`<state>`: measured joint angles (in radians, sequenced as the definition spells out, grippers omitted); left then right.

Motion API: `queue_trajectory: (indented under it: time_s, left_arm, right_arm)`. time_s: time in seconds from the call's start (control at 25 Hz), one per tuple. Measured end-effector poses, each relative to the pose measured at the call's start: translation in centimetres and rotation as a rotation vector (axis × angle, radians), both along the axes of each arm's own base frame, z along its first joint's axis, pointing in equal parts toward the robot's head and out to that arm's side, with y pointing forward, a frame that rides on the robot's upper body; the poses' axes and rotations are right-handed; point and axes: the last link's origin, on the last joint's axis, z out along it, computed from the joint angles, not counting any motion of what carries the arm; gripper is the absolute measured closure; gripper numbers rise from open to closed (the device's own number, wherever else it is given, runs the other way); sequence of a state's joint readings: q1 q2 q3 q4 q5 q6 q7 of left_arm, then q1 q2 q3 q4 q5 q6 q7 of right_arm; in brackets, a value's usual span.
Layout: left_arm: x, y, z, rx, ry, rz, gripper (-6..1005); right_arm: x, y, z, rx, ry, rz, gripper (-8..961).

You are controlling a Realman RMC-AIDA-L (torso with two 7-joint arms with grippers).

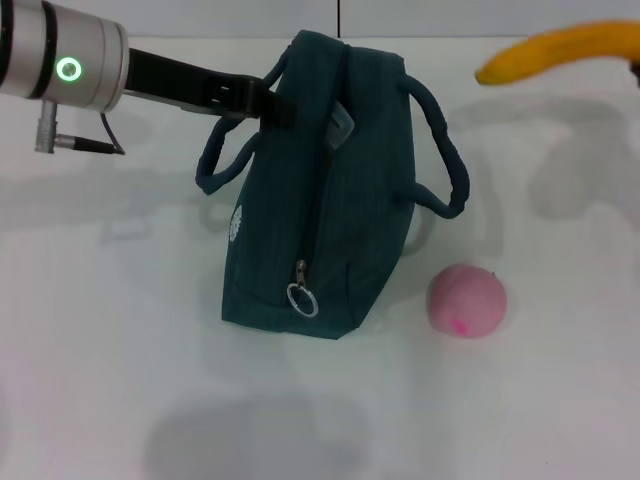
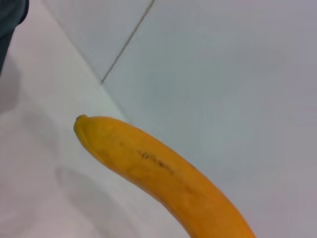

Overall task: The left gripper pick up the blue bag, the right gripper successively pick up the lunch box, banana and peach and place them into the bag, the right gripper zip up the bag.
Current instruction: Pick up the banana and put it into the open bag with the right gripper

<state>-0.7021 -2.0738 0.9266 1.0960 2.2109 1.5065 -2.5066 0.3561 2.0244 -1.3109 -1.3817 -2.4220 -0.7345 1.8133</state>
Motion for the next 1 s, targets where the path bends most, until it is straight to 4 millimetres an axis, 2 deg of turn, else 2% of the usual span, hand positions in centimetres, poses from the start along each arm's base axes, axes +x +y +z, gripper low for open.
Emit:
queue_trajectory:
  time_s: [0.16,0.4,0.72,1.0]
  left_arm:
    - [0.5,0.4,0.6,0.013,-0.003,0.003,950]
    - [1.5,1.0,1.1,0.020,-0.007,0.001,950]
    - [1.8,1.2,1.4,0.024,-0.006,0.000,950]
    - [1.7,1.3,1.5,0.026,-0.002,0.001,950]
  right_arm:
    - [-2.9,1.0,-1.9,0.025,-0.106,0.167,494]
    - [-6.2,1.4,-4.0,0.065,-0.215,0.354,495]
    - [-8.9,1.4,-5.5,0.097,-0.239,0.470,494]
    - [-10.3,0.5,-7.2,-0.002,-0.204,0.493,495]
